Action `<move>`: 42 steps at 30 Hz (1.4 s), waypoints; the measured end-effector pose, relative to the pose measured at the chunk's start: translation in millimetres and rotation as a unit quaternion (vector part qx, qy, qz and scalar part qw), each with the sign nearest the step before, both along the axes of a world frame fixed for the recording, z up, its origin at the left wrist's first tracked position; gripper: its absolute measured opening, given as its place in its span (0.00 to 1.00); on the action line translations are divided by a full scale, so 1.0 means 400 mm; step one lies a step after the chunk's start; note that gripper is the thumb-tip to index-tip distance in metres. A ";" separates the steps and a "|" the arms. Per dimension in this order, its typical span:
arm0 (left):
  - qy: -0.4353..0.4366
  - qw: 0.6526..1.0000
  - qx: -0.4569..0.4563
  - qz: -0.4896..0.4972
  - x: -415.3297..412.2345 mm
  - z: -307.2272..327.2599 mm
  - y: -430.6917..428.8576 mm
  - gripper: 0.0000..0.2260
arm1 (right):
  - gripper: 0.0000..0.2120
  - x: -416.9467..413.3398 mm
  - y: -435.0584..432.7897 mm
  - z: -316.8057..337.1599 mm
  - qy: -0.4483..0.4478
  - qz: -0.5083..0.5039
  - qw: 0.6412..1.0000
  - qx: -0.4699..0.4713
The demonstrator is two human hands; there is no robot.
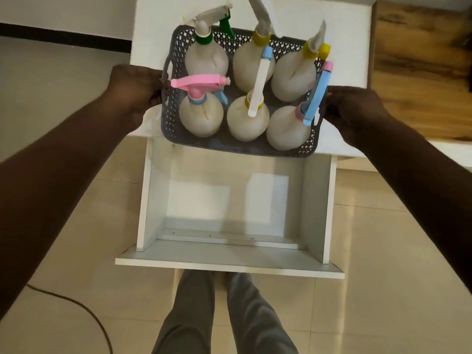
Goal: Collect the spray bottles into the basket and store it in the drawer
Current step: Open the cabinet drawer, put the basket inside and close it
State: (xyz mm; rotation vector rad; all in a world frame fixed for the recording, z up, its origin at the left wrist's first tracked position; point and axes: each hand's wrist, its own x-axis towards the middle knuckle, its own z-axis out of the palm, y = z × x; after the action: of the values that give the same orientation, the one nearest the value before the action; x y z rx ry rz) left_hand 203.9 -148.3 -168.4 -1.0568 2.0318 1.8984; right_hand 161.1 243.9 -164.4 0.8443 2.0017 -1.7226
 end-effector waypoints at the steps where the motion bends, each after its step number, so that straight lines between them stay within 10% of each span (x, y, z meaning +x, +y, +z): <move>1: 0.008 1.000 0.006 -0.002 0.029 0.007 0.000 0.10 | 0.12 0.031 0.004 0.006 0.000 -0.008 1.000 -0.015; 19: -0.097 0.995 0.018 0.016 0.623 -0.027 0.012 0.12 | 0.12 0.583 0.048 -0.003 -0.088 -0.001 0.996 -0.019; 42: -0.187 0.981 -0.045 -0.030 0.525 -0.427 0.072 0.09 | 0.10 0.538 0.008 -0.430 -0.157 -0.027 0.985 0.069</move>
State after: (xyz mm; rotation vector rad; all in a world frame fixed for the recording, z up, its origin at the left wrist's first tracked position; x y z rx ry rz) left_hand 414.0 -119.7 -339.2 -1.2483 1.9197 1.4554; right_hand 376.3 247.3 -336.2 1.1467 1.9132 -1.3868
